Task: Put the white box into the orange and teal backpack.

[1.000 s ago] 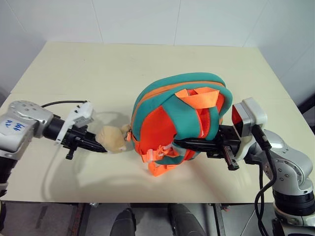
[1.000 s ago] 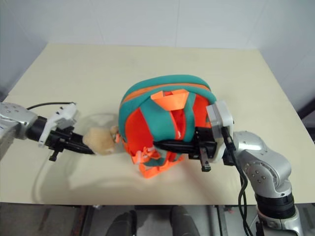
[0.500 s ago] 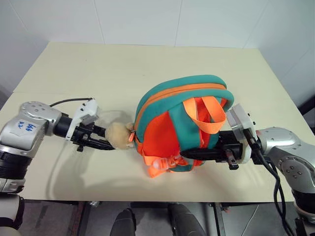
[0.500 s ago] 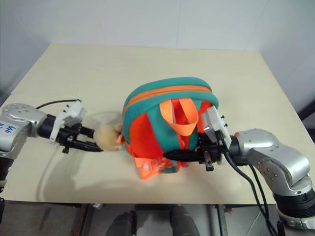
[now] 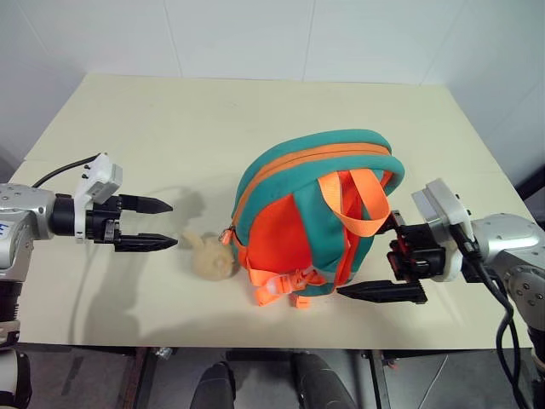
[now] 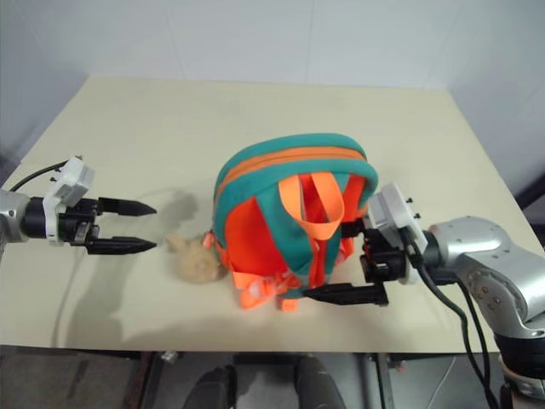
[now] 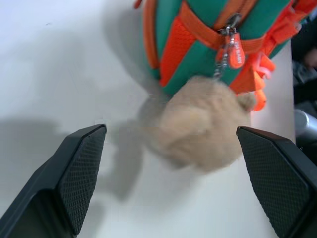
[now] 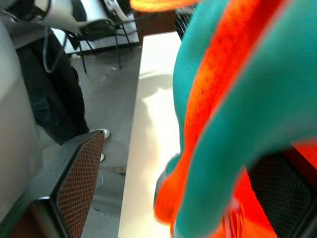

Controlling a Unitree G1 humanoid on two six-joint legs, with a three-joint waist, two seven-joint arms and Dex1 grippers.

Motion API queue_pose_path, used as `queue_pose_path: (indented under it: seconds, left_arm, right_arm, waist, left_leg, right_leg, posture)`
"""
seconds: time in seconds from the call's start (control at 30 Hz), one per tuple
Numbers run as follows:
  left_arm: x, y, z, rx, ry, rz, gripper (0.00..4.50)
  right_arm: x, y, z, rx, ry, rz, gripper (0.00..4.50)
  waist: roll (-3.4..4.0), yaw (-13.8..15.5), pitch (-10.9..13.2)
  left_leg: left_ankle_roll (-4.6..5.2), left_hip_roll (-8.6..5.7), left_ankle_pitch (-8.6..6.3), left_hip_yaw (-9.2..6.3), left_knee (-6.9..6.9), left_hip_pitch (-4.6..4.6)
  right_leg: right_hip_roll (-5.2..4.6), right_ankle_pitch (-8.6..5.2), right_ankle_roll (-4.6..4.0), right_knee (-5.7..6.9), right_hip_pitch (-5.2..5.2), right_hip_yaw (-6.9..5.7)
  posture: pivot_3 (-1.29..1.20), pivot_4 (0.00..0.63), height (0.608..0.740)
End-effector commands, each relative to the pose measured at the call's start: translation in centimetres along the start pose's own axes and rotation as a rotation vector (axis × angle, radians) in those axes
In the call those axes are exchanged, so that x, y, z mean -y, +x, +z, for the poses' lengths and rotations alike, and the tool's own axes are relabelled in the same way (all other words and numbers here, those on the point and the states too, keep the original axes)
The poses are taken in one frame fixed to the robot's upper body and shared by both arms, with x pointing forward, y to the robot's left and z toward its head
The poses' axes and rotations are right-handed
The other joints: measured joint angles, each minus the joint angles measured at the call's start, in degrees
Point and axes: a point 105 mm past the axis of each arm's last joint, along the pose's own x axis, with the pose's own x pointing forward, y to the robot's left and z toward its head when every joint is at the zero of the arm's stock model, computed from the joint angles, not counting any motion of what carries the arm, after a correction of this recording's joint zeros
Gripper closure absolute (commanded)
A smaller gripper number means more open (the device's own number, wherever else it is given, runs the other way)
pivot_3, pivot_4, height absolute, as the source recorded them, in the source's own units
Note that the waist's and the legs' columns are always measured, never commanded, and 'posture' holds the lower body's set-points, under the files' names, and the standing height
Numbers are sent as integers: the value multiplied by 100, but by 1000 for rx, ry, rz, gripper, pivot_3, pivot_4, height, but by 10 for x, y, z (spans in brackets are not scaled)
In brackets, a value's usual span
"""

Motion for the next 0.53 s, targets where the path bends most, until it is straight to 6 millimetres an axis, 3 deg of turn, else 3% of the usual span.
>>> queue_pose_path:
  seconds: [0.03,0.17,0.27,0.43,0.53]
  left_arm:
    - [1,-23,7,104,48,51,0]
    - [7,-42,-2,125,38,74,0]
    - [4,-52,-3,149,45,105,0]
    - [1,-63,-1,171,63,148,0]
    - [1,-68,0,163,73,159,0]
  right_arm:
    - [5,-34,-9,-77,-14,-108,10]
    - [11,-78,-24,-149,24,-263,10]
    - [17,-104,-24,-180,8,-387,10]
    - [30,-134,-22,-158,-12,-563,10]
    - [32,-138,-17,-147,-33,-602,10]
  waist:
    - [0,11,0]
    - [0,17,0]
    - [0,9,0]
    - [0,-26,0]
    - [0,-28,0]
  left_leg:
    - [2,0,-1,1,-1,0]
    - [8,0,-5,5,0,1]
    - [8,0,-5,6,6,4]
    - [8,-1,-2,13,15,13]
    - [9,-2,-1,18,15,13]
  right_leg:
    - [-1,0,0,-1,1,0]
    - [-2,-3,0,-3,3,0]
    - [-2,-2,0,1,4,1]
    - [-2,-6,-19,-1,14,10]
    - [-2,-8,-23,-1,13,17]
  posture:
    - [0,150,740]
    - [0,150,740]
    - [0,150,740]
    - [0,150,740]
    - [0,150,740]
